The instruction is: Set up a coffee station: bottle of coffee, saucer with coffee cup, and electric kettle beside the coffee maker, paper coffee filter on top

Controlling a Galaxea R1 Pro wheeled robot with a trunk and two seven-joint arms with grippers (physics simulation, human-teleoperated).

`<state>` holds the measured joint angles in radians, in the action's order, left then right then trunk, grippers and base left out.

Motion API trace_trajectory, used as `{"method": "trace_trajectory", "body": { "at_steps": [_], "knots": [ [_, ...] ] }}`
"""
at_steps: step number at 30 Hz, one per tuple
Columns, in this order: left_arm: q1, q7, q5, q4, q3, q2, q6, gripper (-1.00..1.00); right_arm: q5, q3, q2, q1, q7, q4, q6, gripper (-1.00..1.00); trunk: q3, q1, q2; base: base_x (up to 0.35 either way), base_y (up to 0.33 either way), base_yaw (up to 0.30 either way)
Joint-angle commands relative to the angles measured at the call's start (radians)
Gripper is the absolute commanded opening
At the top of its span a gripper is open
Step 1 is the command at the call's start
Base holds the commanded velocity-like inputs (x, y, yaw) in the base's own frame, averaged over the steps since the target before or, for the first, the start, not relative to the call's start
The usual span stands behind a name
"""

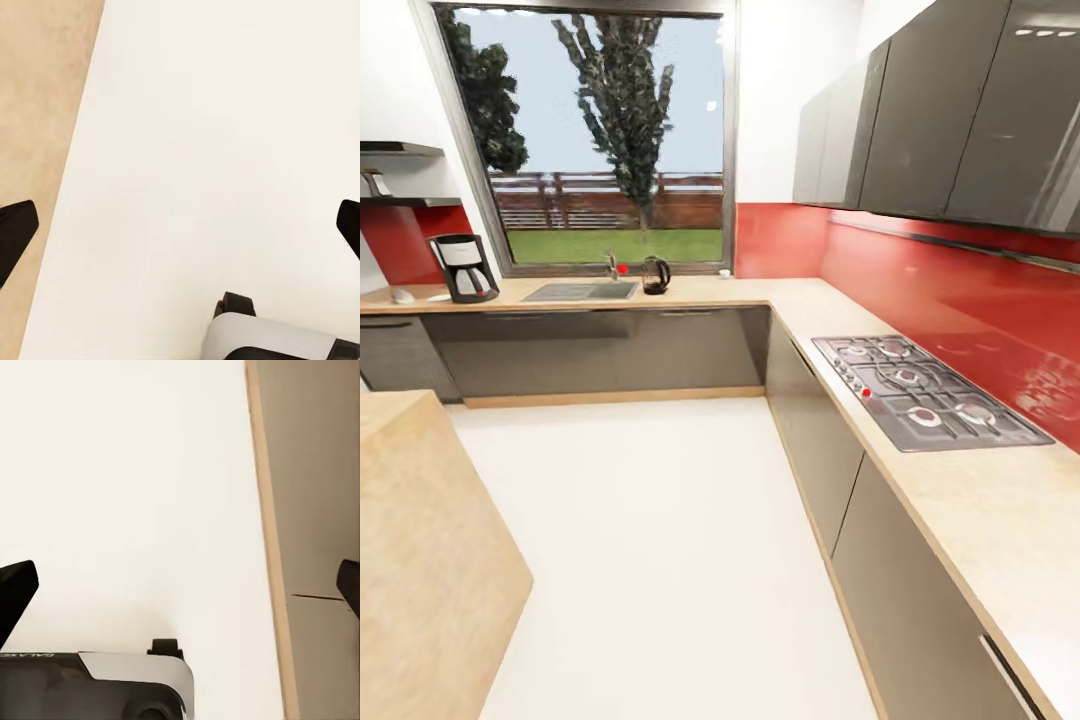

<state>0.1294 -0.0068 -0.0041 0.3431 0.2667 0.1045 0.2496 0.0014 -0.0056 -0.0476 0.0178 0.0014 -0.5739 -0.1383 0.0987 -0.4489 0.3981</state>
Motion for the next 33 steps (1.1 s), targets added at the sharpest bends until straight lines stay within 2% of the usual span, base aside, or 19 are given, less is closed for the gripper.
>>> {"method": "trace_trajectory", "body": {
  "at_steps": [1,12,33],
  "knots": [
    [0.001,-0.001,-0.001,-0.001,0.002,0.0,0.003,1.0,0.0,-0.001,0.0,0.001,0.0,0.0,-0.003,1.0,0.002,-0.001,0.002,0.32,0.18,0.0],
    [0.001,-0.001,-0.001,-0.001,0.002,0.0,0.005,1.0,0.001,0.0,0.0,0.001,0.0,0.001,-0.003,1.0,0.002,-0.001,0.002,0.32,0.132,0.129],
    [0.001,-0.001,-0.001,-0.002,-0.001,0.0,0.004,1.0,0.002,-0.001,0.0,0.001,-0.004,0.002,-0.003,1.0,0.002,-0.001,0.002,0.331,0.002,0.004]
  ]
}}
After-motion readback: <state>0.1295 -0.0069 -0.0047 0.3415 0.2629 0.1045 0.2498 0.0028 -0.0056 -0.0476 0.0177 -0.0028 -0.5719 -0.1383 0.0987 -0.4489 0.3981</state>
